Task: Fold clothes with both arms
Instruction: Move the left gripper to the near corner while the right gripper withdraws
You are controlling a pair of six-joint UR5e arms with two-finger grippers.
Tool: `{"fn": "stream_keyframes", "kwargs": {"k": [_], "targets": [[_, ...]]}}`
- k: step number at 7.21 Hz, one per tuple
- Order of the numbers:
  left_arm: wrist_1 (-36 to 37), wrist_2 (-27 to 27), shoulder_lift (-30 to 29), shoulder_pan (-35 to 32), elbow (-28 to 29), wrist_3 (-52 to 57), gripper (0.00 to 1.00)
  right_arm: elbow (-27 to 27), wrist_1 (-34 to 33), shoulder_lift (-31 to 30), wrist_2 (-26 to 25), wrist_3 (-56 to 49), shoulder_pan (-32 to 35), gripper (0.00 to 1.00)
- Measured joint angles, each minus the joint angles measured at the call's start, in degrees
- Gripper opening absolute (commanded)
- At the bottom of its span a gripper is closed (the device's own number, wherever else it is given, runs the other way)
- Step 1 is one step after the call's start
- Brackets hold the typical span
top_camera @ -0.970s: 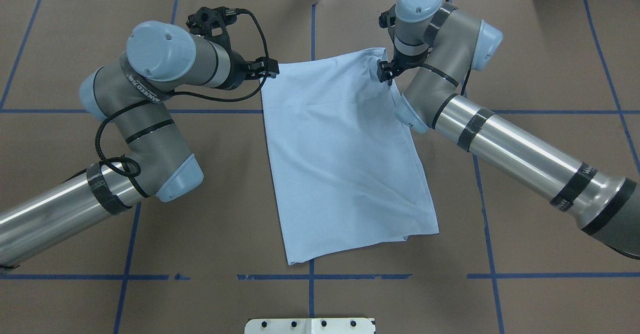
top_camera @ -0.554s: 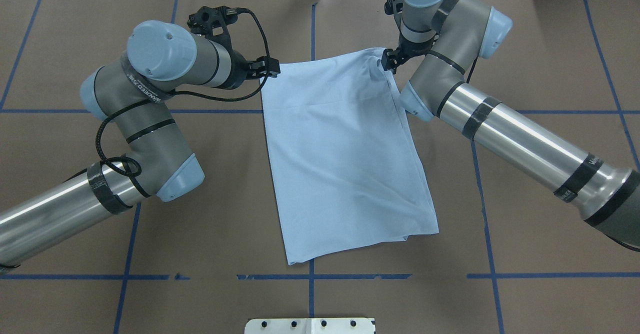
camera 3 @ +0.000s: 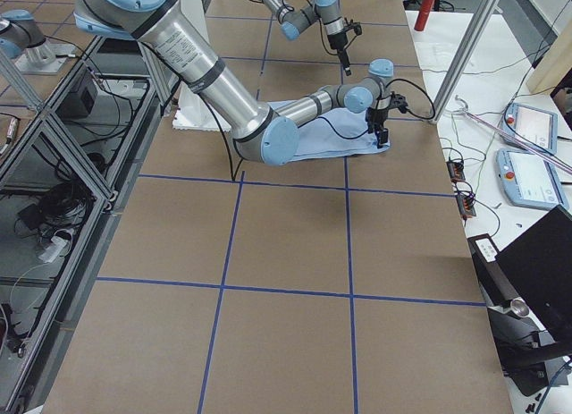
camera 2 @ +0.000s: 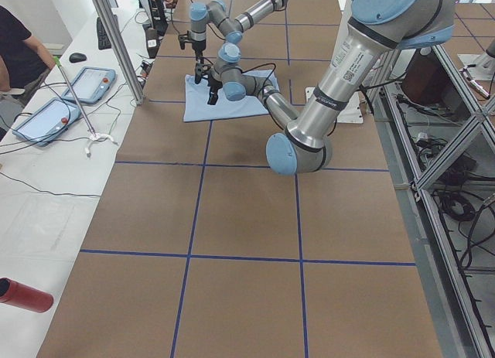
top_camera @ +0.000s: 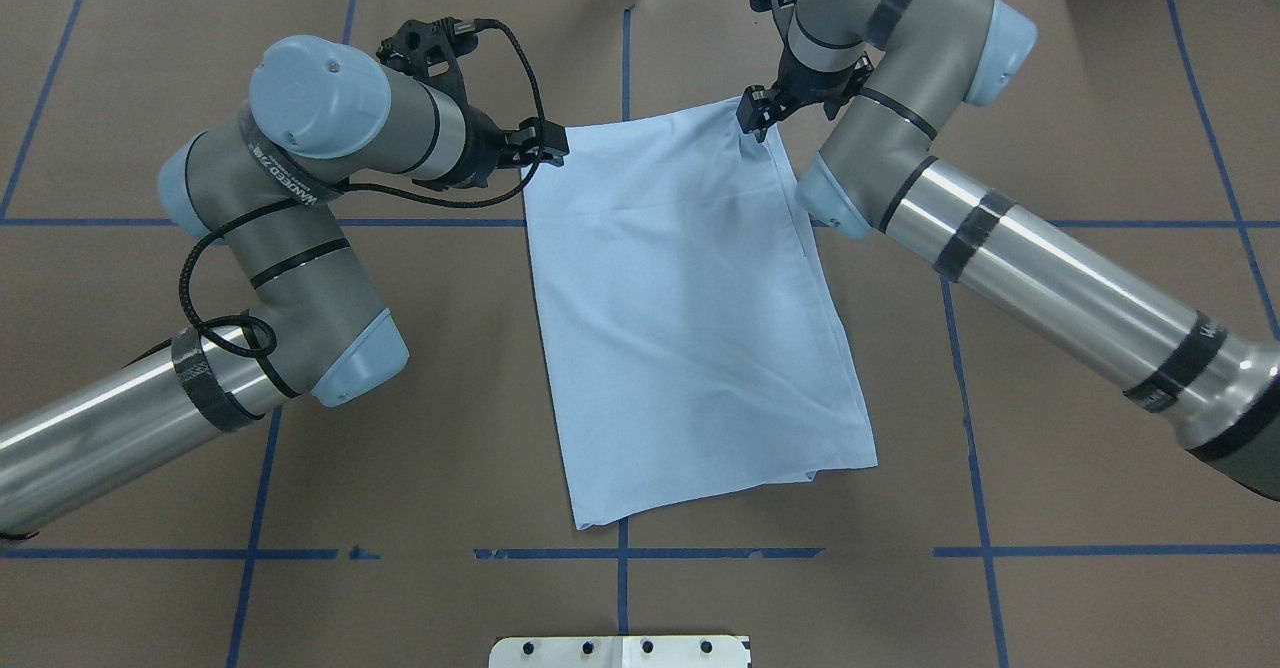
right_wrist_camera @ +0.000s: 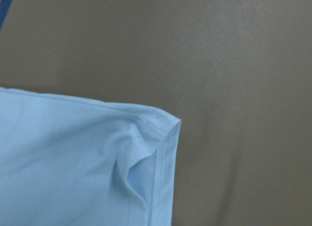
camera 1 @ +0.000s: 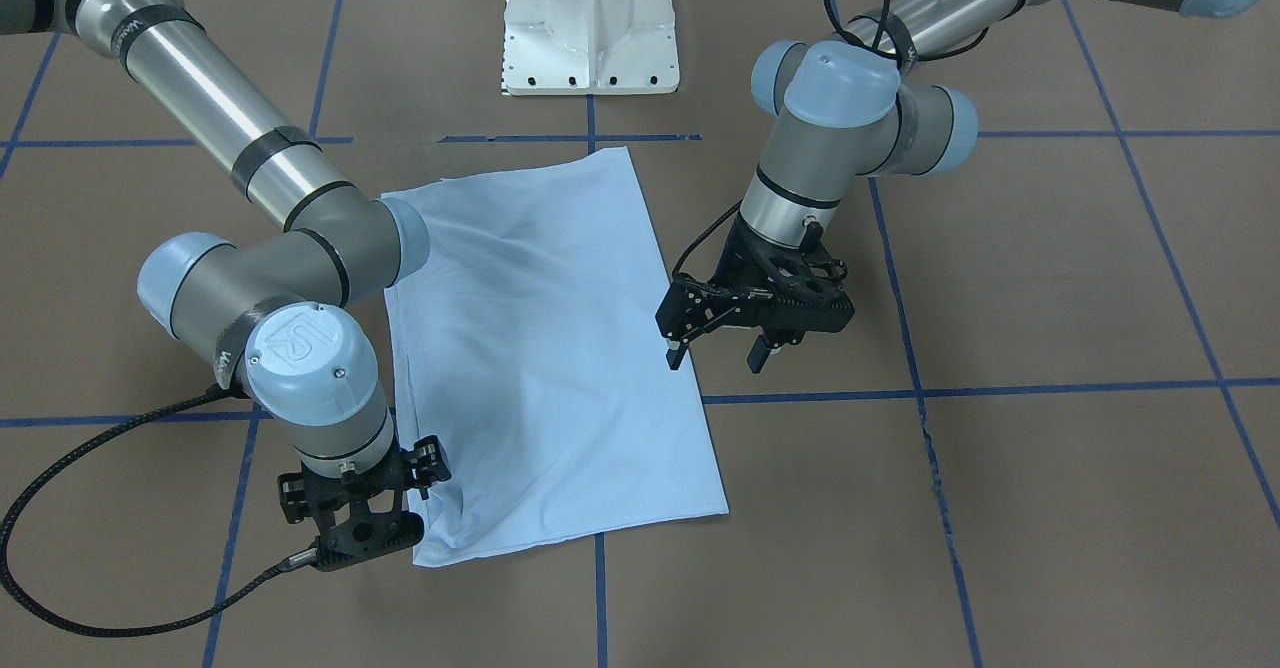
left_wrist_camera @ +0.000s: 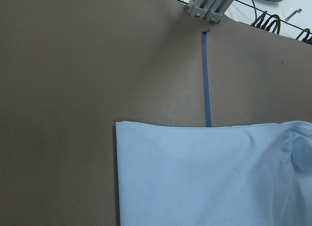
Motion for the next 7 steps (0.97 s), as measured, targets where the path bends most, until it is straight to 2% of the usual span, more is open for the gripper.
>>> {"fn": "stream_keyframes", "kwargs": {"k": [1,2,4,5,7], "targets": [[0.2,-6.4,1.1,1.4,-1.0,-5.7,1.00,8.0,-0.2,-5.7,3.6,2.1,0.2,1.00],[0.2,-8.9,2.7,4.9,-2.8,-13.7,0.99,16.0,-0.7,-11.2,7.1,5.6,0.3,1.00],[0.5,-5.6,5.0,14.8,-7.3,-30.5,0.97,29.8,-1.8,-20.8,11.5,14.0,0.0,1.00],[0.8,-3.0,5.7,19.0,-8.5,-35.8,0.96,33.6,-1.9,-23.5,11.9,18.1,-0.6,1.00],[1.4,0.2,6.9,23.8,-8.7,-39.6,0.96,36.1,-1.9,-25.1,11.7,22.2,-1.7,1.00]]}}
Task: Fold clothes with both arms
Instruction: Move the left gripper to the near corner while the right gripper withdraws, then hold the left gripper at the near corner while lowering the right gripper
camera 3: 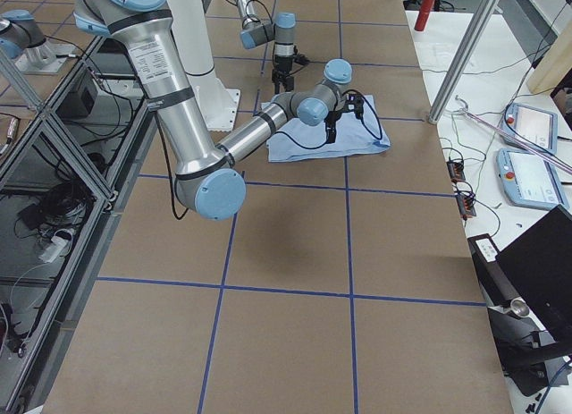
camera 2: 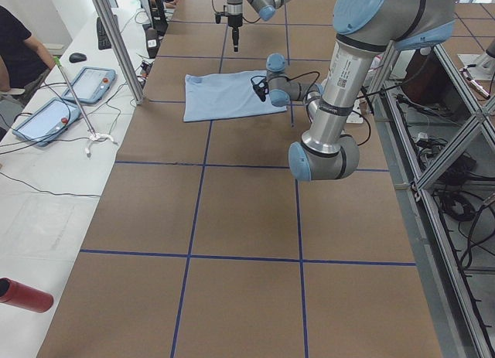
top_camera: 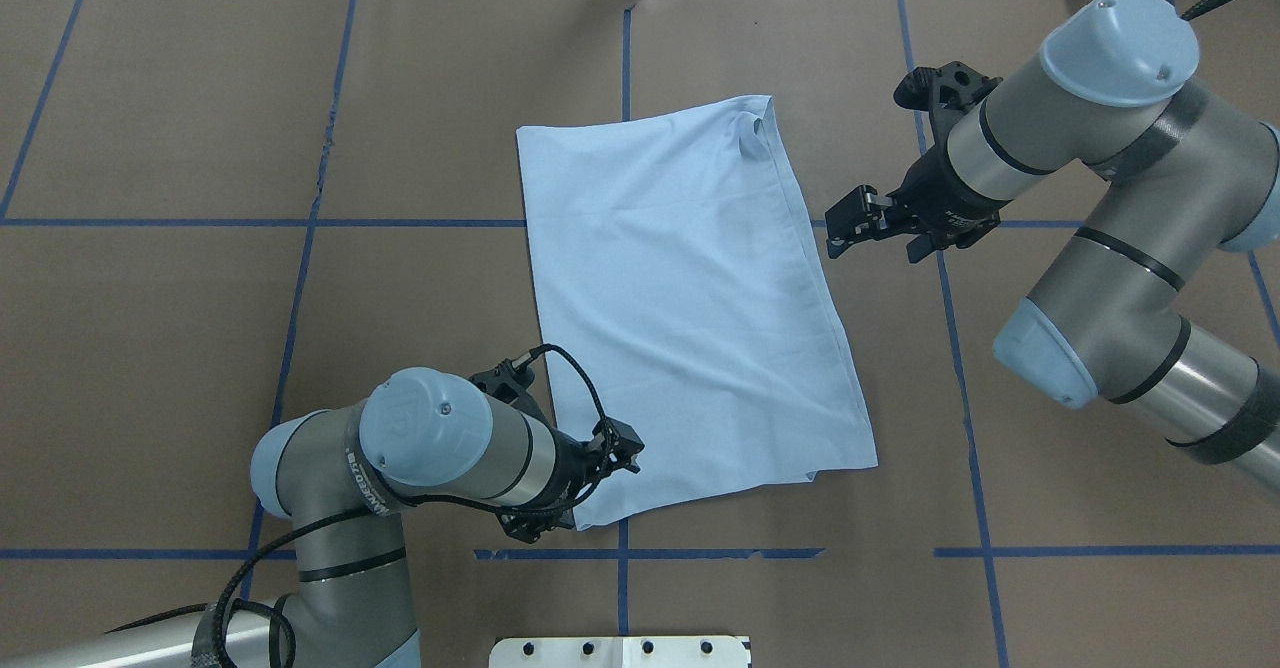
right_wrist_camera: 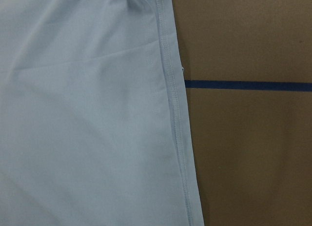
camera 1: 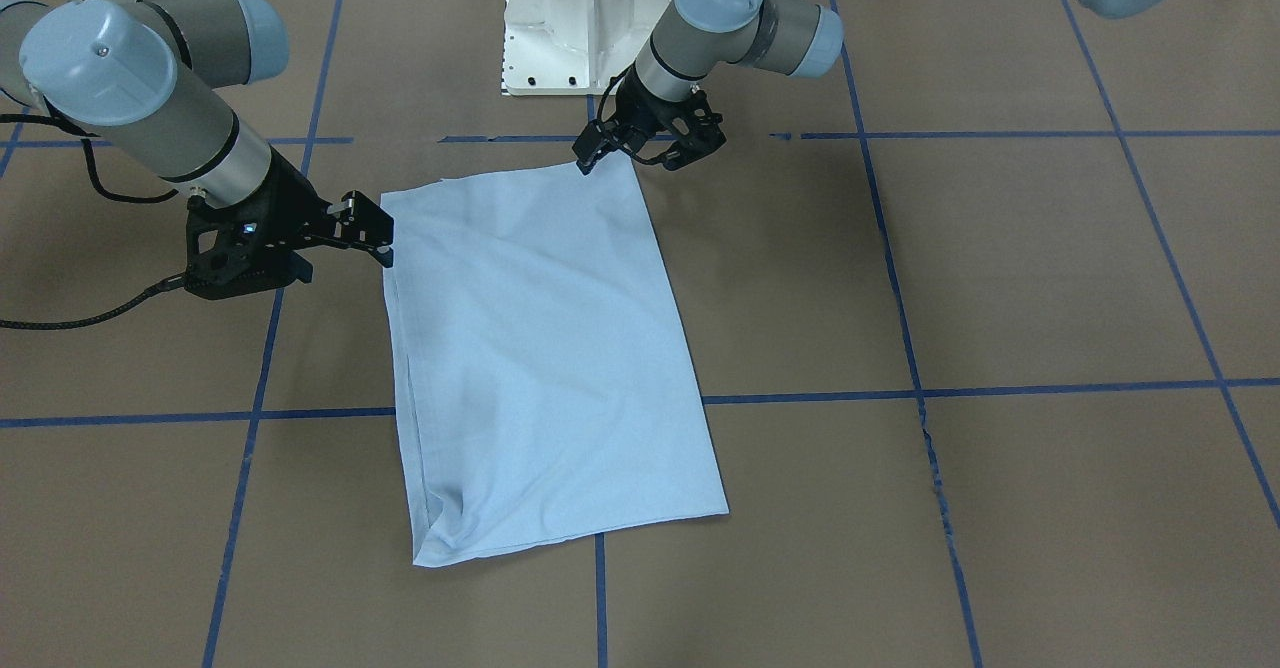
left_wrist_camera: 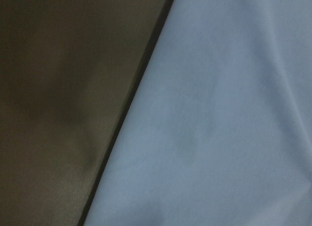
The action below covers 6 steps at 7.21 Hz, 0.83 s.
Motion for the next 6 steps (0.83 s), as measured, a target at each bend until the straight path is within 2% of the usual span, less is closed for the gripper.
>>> {"fn": "stream_keyframes", "kwargs": {"k": [2,5,6], "targets": [[1.4,0.7,0.2,1.1,0.3,-0.4,0.92,0.2,0.0,-0.1,-0.1,0.6,-0.3,1.00],[2.2,0.8,-0.1,1.5,0.3,-0.4,0.78,-0.1,-0.1,0.0,0.0,0.6,-0.4,1.00],[2.2,1.0,-0.1,1.6,0.4,-0.4,0.77,-0.1,-0.1,0.0,-0.1,0.6,-0.4,1.00]]}}
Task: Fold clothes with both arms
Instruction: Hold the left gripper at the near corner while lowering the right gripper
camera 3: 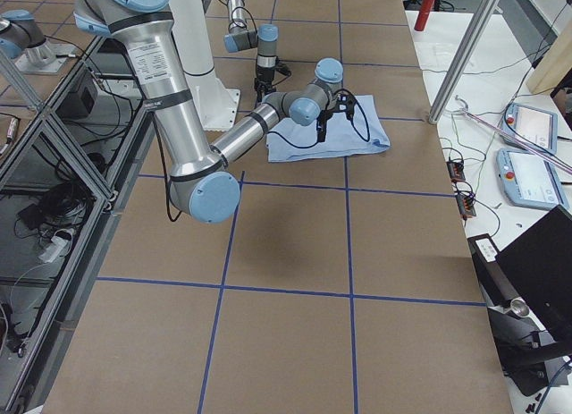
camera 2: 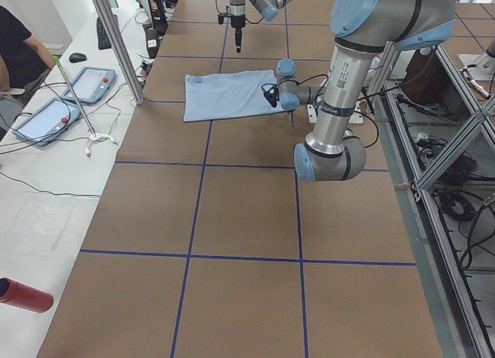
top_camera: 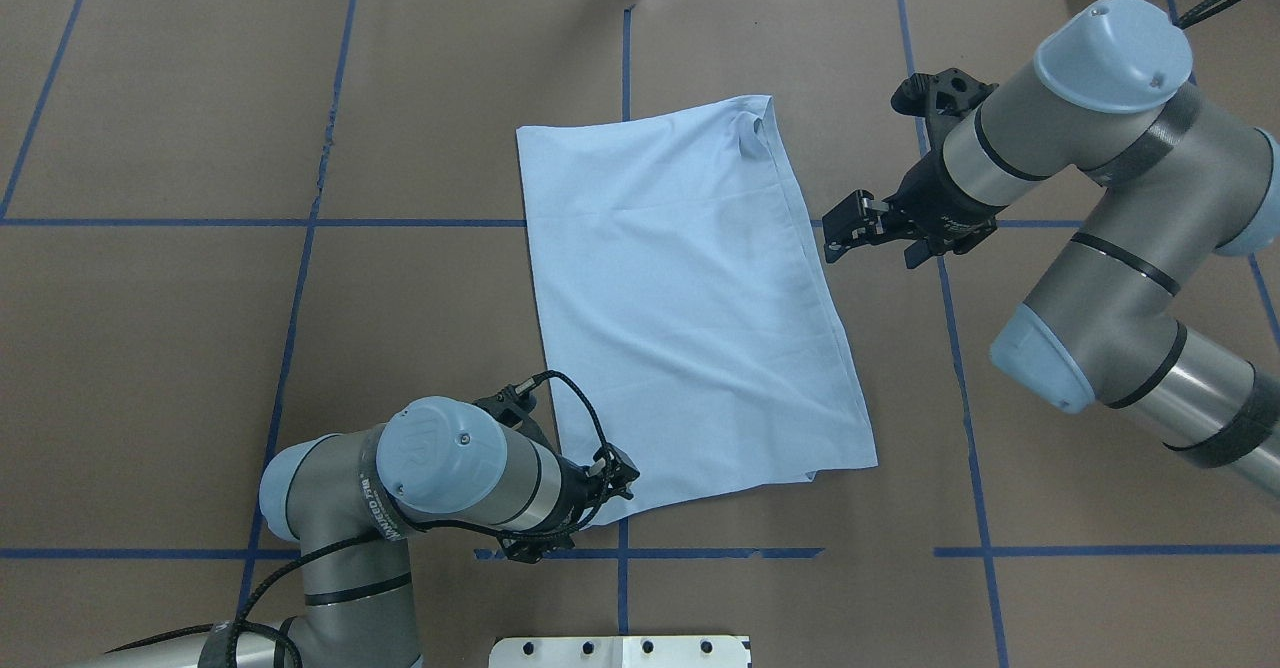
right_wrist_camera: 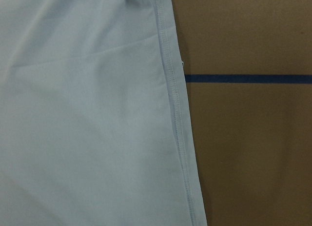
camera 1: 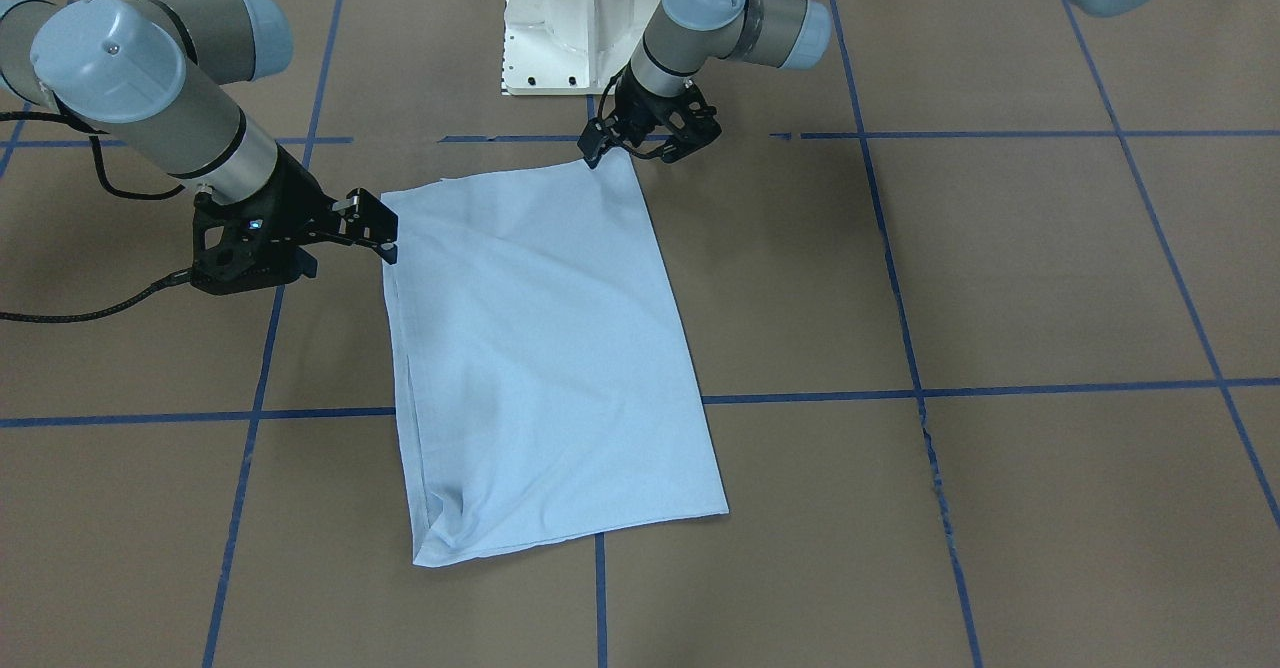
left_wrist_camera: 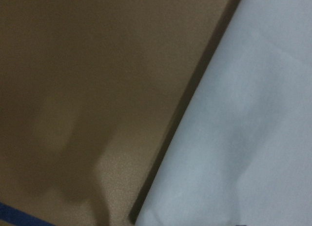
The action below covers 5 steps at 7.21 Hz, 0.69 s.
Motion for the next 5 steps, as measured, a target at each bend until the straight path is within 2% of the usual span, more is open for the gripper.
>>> {"fn": "stream_keyframes", "kwargs": {"k": [2,3,4,5], "targets": [[0.0,0.5,0.0,0.2,0.1,0.0,0.76,-0.1,0.0,0.0,0.0,-0.1,0.0,1.00],[0.0,0.6,0.0,0.2,0.2,0.0,0.71,-0.2,0.0,0.0,0.0,-0.1,0.0,1.00],[0.0,0.6,0.0,0.2,0.3,0.0,0.59,-0.2,0.0,0.0,0.0,-0.1,0.0,1.00],[0.0,0.6,-0.1,0.2,0.4,0.0,0.42,-0.2,0.0,0.0,0.0,-0.1,0.0,1.00]]}}
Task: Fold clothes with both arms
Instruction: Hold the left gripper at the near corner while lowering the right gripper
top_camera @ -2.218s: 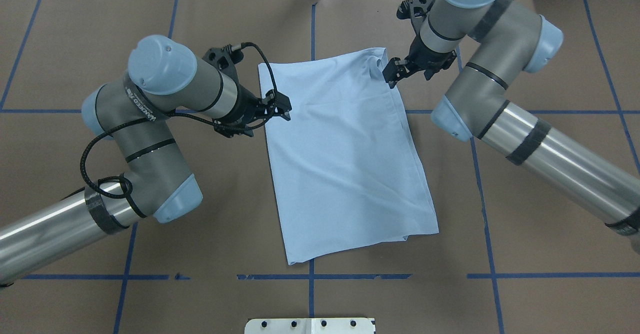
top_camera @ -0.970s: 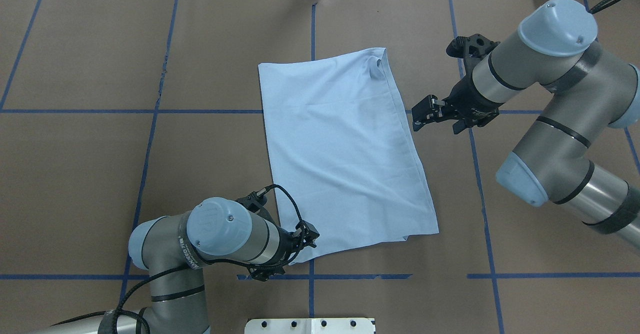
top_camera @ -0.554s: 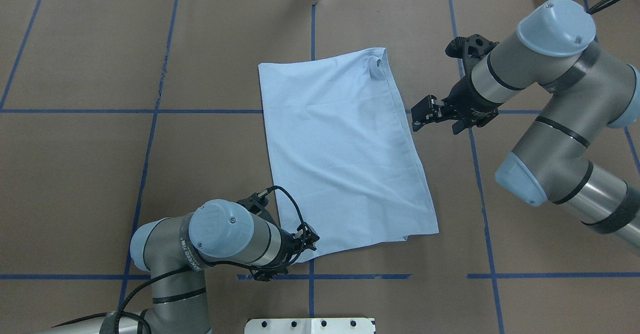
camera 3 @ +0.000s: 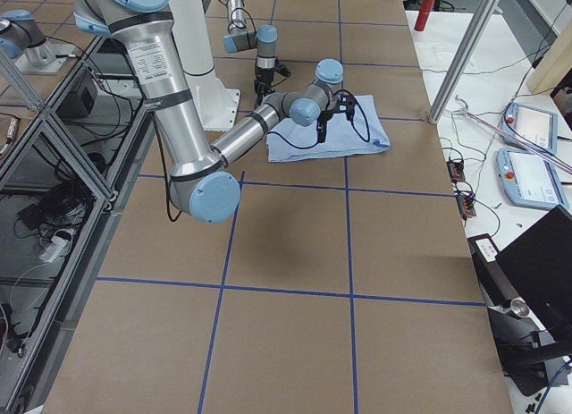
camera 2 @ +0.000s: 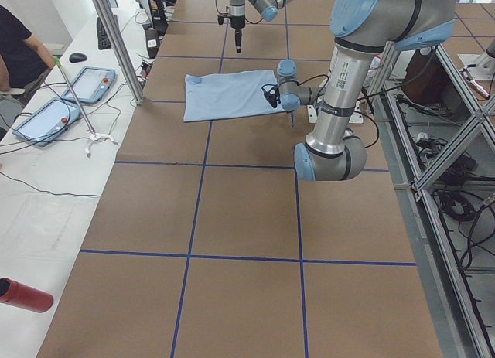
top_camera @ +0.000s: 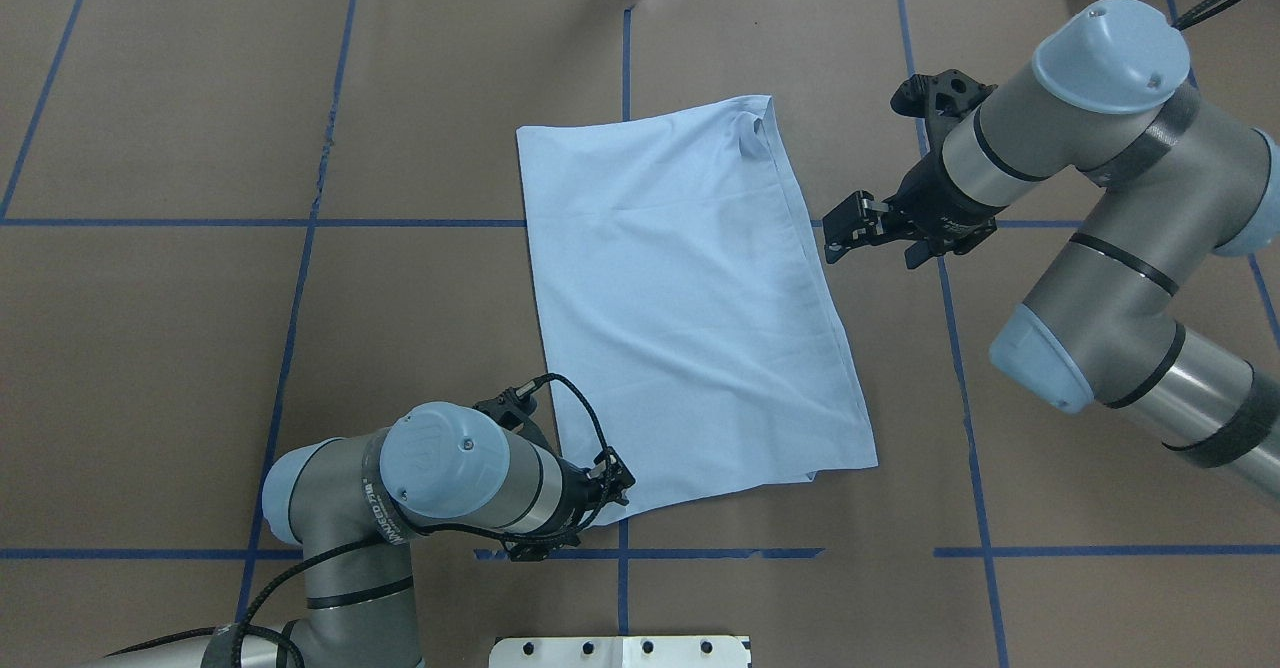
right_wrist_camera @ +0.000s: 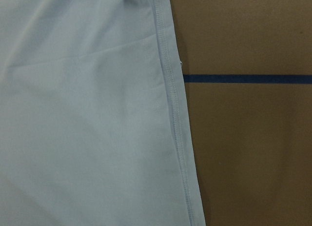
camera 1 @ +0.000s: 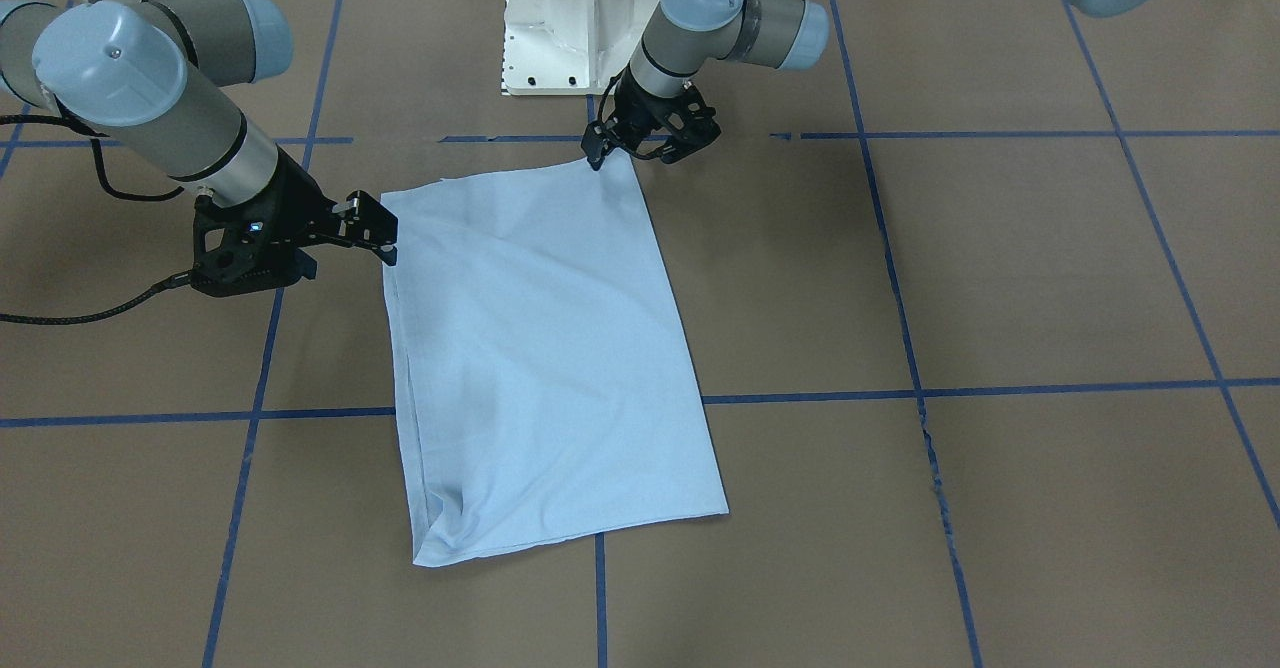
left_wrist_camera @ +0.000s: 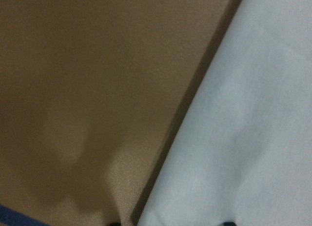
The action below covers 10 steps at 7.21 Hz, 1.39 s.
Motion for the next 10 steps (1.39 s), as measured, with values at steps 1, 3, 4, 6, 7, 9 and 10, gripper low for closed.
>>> {"fn": "stream_keyframes", "kwargs": {"k": [1,3,4,6,7,9,10], "targets": [[0.1,0.0,0.0,0.0,0.0,0.0,0.26,0.0,0.0,0.0,0.0,0.0,0.0,1.00],[0.3,0.1,-0.1,0.0,0.0,-0.1,0.18,0.1,-0.1,-0.2,0.0,0.1,-0.1,1.00],[0.3,0.3,-0.1,0.0,-0.1,-0.1,0.18,0.1,-0.1,-0.2,0.0,0.1,-0.1,1.00],[0.7,0.4,-0.1,-0.2,-0.6,0.0,0.17,0.1,-0.1,-0.3,-0.2,0.0,-0.2,1.00],[0.9,0.4,-0.1,-0.2,-0.7,0.0,0.17,0.0,-0.1,-0.3,-0.4,0.1,-0.3,1.00],[1.0,0.5,-0.1,-0.3,-0.7,0.1,0.00,0.0,-0.1,-0.3,-1.2,0.1,-0.8,1.00],[1.1,0.6,-0.1,-0.4,-0.7,0.1,0.00,0.0,-0.1,-0.3,-2.0,0.1,-1.3,1.00]]}}
